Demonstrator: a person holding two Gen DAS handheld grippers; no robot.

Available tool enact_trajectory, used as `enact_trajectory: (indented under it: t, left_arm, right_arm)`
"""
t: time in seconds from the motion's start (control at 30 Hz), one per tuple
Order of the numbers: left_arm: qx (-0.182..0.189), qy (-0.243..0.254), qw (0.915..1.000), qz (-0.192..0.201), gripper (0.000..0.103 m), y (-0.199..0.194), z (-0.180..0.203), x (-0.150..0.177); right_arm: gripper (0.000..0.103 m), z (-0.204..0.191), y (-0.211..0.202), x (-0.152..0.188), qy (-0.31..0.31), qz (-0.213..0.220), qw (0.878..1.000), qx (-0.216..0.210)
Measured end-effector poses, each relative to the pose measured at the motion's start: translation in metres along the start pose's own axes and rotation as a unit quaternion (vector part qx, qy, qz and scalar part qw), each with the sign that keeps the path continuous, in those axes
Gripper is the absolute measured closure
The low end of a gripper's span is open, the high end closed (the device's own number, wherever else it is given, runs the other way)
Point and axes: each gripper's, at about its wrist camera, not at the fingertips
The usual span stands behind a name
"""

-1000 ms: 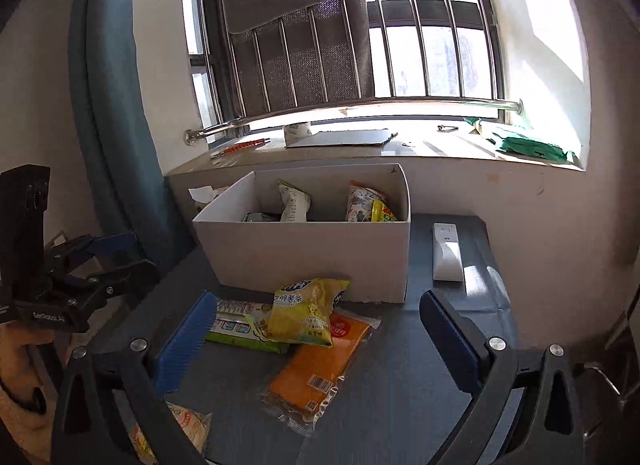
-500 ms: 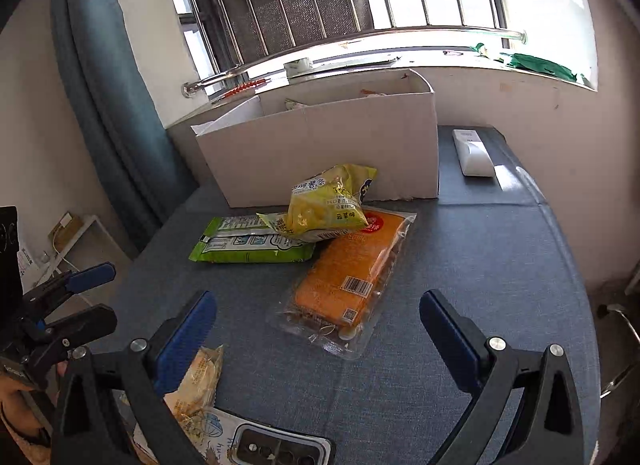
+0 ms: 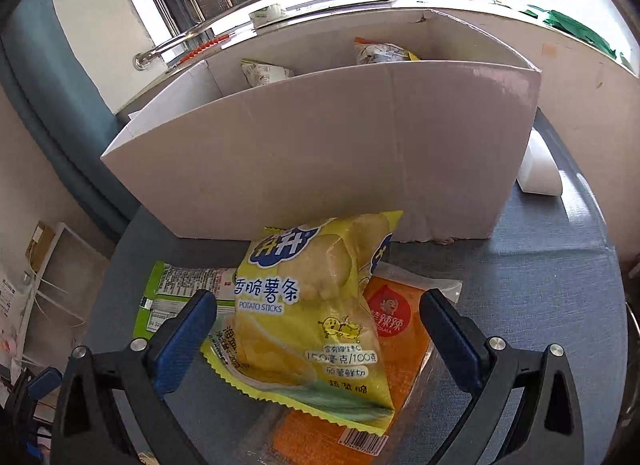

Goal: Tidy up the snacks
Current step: 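Grasp the yellow potato-stick bag with the right tool while the left tool grasps the green striped bag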

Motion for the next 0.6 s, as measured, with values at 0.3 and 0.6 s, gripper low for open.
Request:
enact_trajectory:
  t: [0.3,0.6]
  left_arm:
    - [-0.035,0.073,0.9965,-0.019,0.0,0.014,-0.001,-0.01]
    - [-0.014,0.252,0.9632,-0.094,0.0,0.069,0.01,-0.069]
  right_arm:
    - [0.048,0.009,-0.029,0.035,-0.01,0.037,0.997,-0.066]
    - [0.048,0.036,-0.093,0.094,0.019,0.099,0.988,-0.119]
Point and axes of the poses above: each gripper's, at about its wrist camera, not at the fingertips, and y roughly the way its jaws point, z to its right, x to its underside, and after that the axes turned 15 degrees about -z, right-handed
